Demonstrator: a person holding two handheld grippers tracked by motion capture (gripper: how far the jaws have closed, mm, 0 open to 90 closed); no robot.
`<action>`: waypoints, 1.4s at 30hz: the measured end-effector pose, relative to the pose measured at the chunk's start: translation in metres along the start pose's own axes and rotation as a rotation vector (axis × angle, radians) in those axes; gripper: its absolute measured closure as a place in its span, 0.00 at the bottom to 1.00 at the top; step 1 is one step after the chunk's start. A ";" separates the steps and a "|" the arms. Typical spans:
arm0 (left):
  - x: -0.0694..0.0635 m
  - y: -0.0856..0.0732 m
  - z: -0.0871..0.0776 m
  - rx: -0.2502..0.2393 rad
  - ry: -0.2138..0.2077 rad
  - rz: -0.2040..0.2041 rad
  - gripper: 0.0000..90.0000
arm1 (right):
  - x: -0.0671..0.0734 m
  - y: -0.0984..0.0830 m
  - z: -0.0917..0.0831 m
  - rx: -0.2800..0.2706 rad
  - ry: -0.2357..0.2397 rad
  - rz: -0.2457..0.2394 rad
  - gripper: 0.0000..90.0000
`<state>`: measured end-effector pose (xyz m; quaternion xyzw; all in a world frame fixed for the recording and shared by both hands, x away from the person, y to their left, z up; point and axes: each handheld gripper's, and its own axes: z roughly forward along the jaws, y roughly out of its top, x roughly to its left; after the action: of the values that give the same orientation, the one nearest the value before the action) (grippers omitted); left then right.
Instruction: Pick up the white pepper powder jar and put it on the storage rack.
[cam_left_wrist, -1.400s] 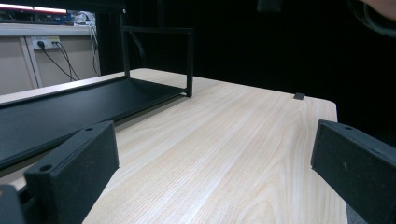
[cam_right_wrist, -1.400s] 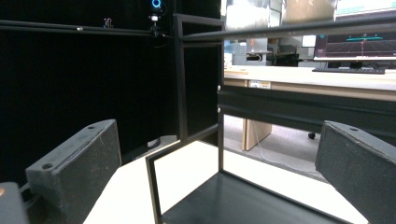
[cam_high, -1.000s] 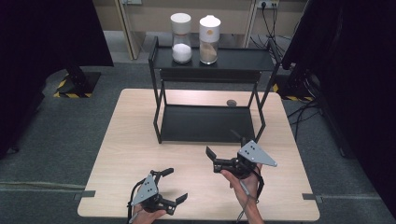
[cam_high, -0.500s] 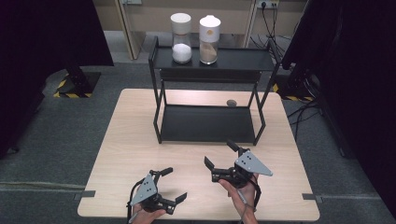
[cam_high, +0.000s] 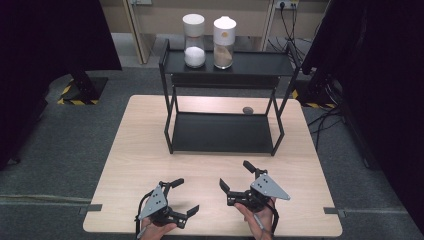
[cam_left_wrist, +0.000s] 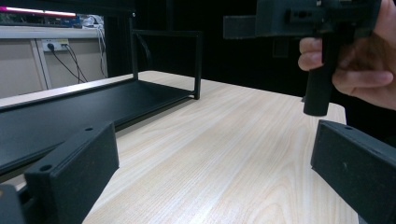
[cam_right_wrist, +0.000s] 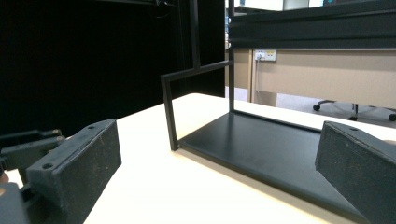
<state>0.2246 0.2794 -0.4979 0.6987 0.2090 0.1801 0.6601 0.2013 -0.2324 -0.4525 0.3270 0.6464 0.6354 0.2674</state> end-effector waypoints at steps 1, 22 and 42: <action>0.000 0.000 0.000 -0.001 0.001 -0.002 0.00 | 0.000 -0.002 0.000 0.001 0.001 0.003 0.01; 0.003 -0.001 -0.003 -0.010 0.037 -0.010 0.00 | 0.002 -0.027 0.000 0.026 0.032 -0.003 0.01; 0.002 -0.001 -0.005 -0.015 0.034 -0.004 0.00 | 0.002 -0.032 -0.003 0.025 0.028 0.006 0.01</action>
<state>0.2238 0.2847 -0.4985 0.6901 0.2202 0.1925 0.6620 0.1953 -0.2323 -0.4841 0.3233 0.6568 0.6328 0.2522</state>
